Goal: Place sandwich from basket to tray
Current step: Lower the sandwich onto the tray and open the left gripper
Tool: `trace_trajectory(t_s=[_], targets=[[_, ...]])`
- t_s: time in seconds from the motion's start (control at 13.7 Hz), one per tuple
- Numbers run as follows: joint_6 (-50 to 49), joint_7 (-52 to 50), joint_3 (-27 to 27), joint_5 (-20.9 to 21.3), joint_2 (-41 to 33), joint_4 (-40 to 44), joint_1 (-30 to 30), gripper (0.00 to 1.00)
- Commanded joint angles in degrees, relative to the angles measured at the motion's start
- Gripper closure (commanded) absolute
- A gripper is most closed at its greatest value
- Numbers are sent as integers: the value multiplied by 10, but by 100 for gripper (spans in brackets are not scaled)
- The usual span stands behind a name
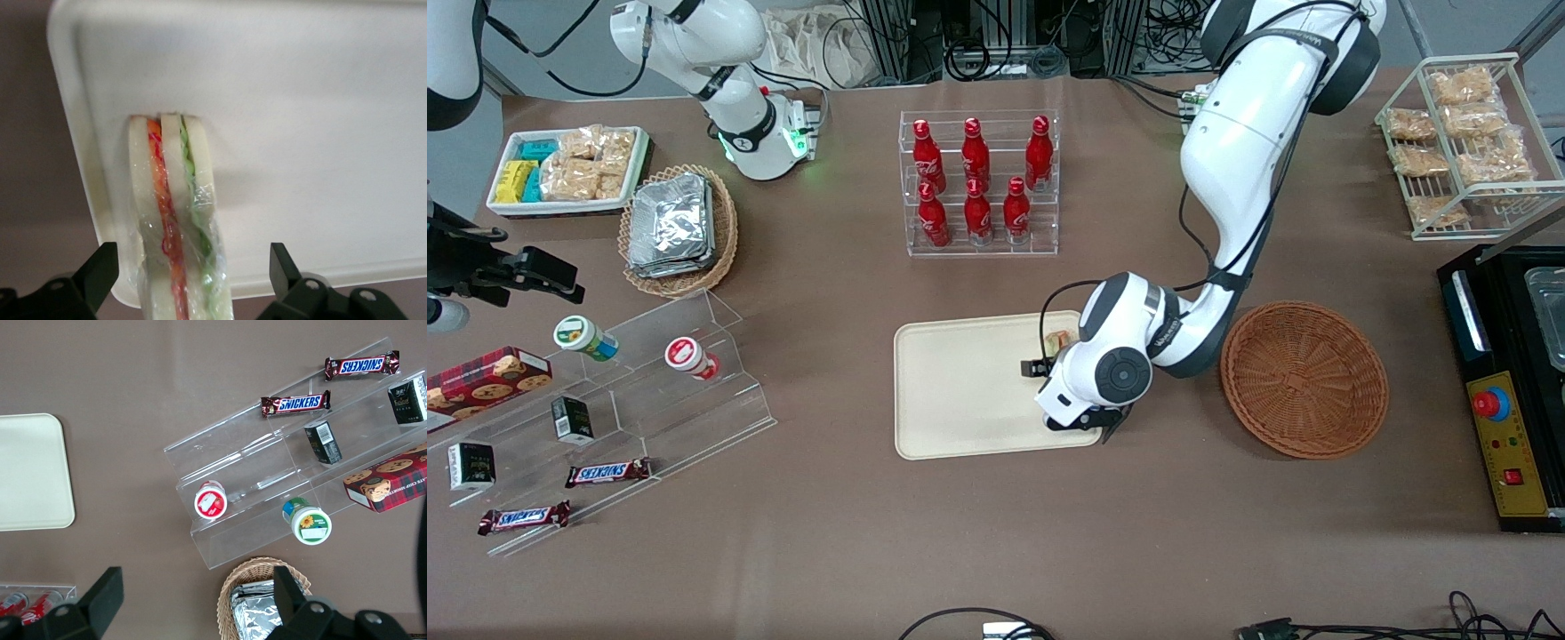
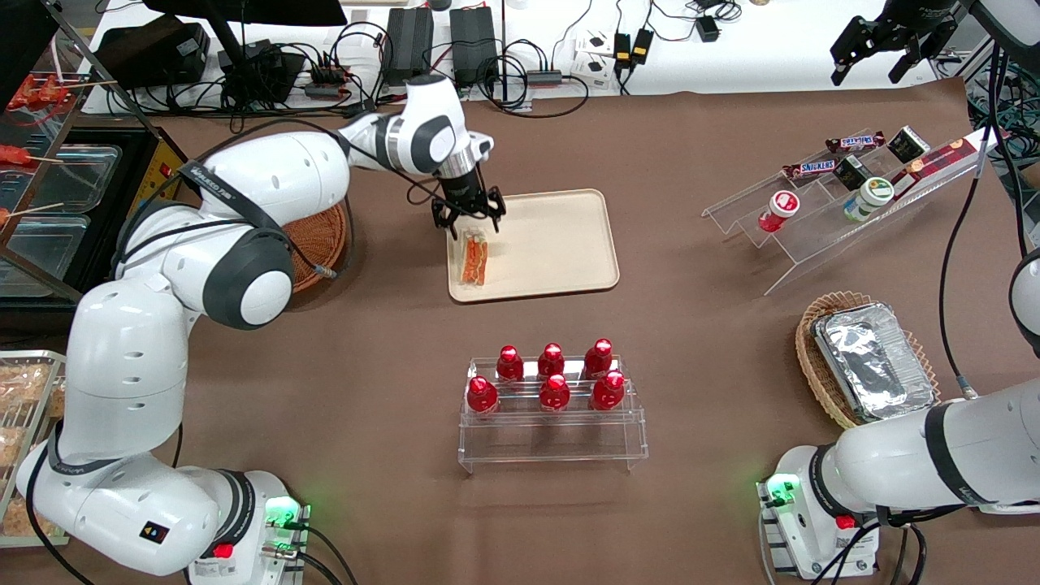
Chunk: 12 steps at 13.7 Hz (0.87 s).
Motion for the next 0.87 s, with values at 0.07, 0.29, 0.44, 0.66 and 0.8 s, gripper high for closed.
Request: trace_trajectory(t_s=[0.07,0.29,0.44,0.66,0.8], targets=[[-79,-2,11,9,-100,-6,39,0],[-160,2,11,11,-174,-7,93,0],[-219,27,11,40,-220,-7,125,0],[-299,95,12,131,-276,-9,153,0],[-344,152,12,156,-306,-13,180,0]])
